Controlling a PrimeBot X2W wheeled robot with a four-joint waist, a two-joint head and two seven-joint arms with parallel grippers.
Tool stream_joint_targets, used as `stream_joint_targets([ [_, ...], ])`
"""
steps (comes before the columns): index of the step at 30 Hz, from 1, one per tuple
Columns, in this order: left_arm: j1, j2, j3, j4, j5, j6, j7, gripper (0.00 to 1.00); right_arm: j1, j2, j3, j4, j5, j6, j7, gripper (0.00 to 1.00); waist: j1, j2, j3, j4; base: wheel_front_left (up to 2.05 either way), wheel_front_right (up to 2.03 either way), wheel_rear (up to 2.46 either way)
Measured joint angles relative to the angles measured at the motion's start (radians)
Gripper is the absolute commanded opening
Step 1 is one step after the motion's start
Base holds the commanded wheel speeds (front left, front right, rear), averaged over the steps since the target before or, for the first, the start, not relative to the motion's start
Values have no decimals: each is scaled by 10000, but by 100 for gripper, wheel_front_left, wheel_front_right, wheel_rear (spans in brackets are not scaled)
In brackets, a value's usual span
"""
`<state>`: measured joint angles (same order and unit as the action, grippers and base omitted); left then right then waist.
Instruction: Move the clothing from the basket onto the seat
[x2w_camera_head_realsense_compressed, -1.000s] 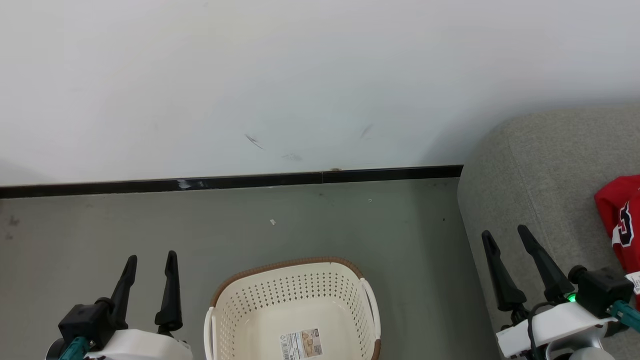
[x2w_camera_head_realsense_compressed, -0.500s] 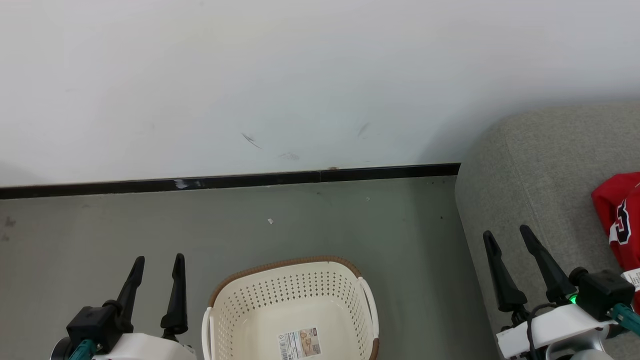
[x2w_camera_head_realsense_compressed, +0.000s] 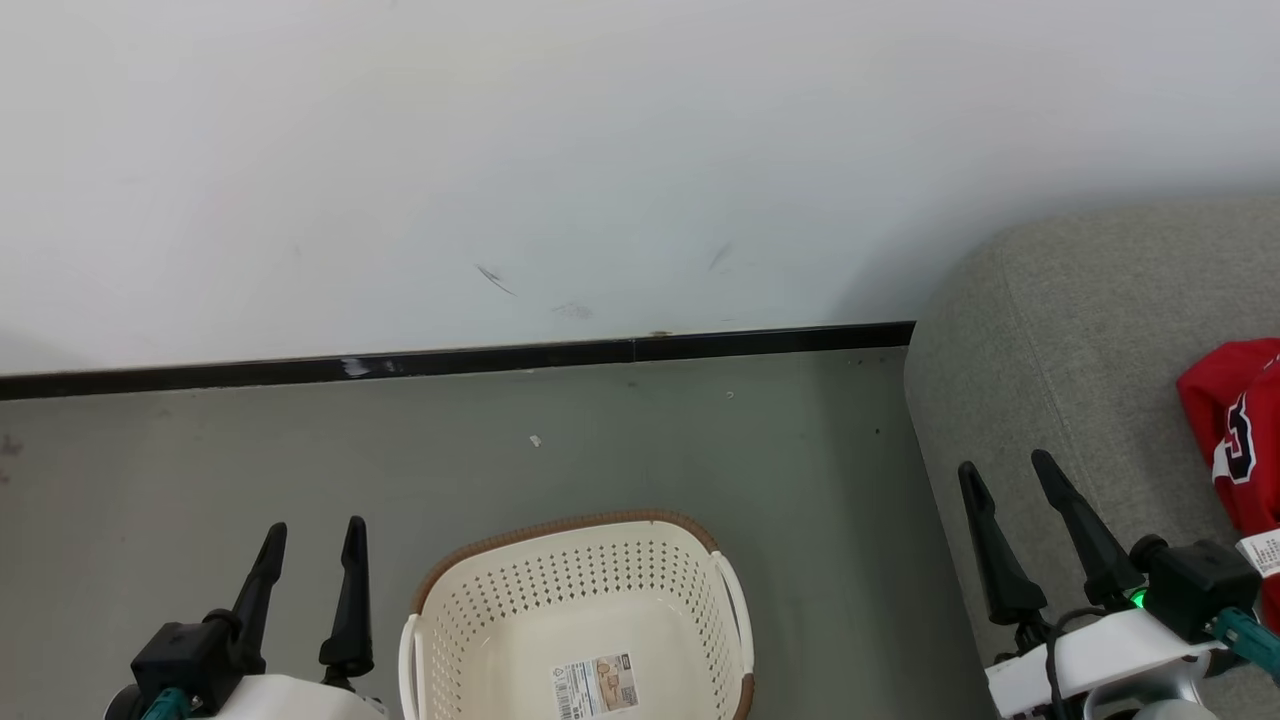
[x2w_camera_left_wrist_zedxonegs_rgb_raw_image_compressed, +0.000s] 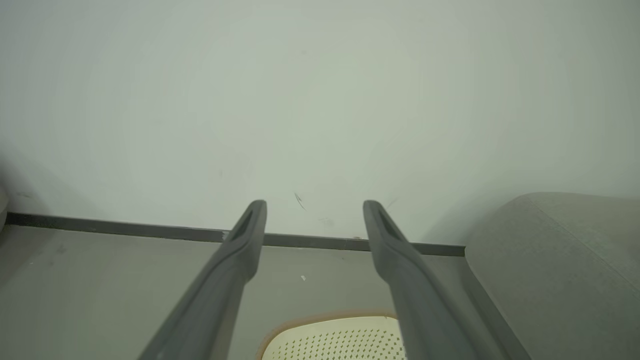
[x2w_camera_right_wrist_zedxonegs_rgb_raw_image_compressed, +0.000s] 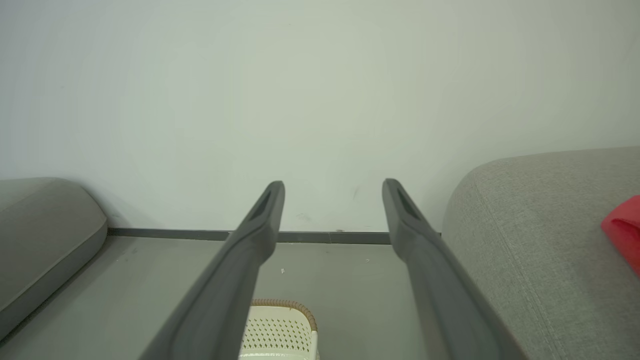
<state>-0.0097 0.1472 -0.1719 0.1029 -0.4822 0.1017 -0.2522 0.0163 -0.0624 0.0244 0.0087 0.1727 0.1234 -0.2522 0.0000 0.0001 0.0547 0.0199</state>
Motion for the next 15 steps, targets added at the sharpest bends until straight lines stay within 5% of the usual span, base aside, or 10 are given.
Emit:
stream_joint_targets([
  [12, 0, -261, 284, 127, 165, -370, 0, 100, 0, 40, -33, -4, -2, 0, 0, 100, 0, 0, 52, -34, 0, 0, 0],
  [13, 1, -301, 278, 148, 148, -441, 2, 0, 3, 48, -29, 17, 0, 0, 2, 0, 0, 0, 57, -37, 0, 0, 0],
  [15, 16, -422, 234, 353, 150, -430, 15, 0, 39, 75, -13, 221, 12, -4, 13, 0, 0, 0, 57, -38, 0, 0, 0],
])
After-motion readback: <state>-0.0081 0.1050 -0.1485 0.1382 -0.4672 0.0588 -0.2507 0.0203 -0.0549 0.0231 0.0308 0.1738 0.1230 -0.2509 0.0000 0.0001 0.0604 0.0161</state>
